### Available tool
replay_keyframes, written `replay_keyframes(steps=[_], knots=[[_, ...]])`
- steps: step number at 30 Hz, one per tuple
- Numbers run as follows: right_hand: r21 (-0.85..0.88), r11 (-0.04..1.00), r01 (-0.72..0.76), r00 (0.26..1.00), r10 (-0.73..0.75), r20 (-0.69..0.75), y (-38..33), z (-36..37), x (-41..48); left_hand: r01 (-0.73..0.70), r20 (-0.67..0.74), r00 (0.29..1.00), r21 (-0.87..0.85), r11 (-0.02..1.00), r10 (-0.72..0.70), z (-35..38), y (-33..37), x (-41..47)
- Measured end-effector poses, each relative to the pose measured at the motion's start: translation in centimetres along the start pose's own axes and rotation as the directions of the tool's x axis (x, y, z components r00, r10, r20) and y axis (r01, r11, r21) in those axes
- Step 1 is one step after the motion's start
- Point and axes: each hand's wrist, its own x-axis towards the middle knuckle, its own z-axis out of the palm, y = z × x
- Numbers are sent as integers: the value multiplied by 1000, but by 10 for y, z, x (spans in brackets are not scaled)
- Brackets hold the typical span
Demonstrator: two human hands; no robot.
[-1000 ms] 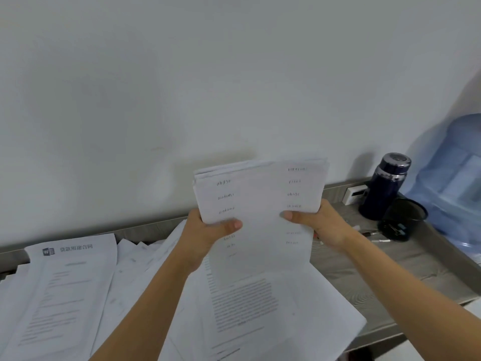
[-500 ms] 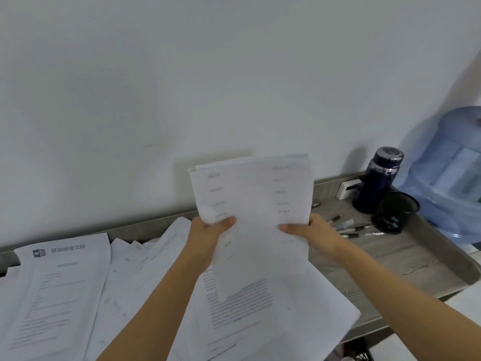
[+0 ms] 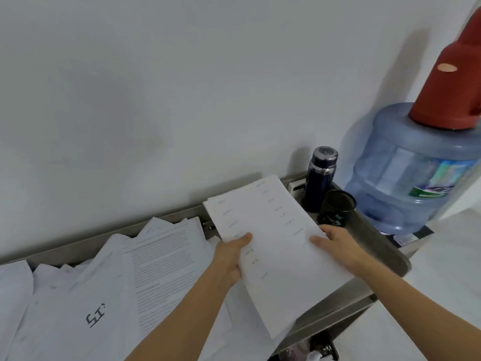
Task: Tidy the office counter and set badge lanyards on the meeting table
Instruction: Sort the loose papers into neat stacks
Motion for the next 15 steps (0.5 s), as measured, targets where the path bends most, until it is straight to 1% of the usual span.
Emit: replay_keyframes(steps=[2,4,9,10,12,13,15], knots=[[-58,998,-11,999,8,-51,17,-19,5,29,-11,1000,30,999,-29,19,-15,11],[-116,993,-35,995,24,-97,36,-37,13,36,-26,999,102,994,-33,36,-31,21],[-346,933,-102,985,45,-168,73,-55,31,-25,-64,997,354,935,51,50,-56,32],[-410,905,-114,984,44,-175,77,-56,31,-46,-70,994,384,922,79,50,-58,32],[-584,802,-120,979,-2,-204,81,-59,30,-73,-92,988,438,896,125,49,-60,33],[-663,740,-116,974,-46,-223,81,-59,28,-85,-105,983,469,879,151,46,-59,34],[-760,643,-87,958,-154,-240,78,-56,24,-99,-155,965,539,836,214,35,-56,37]])
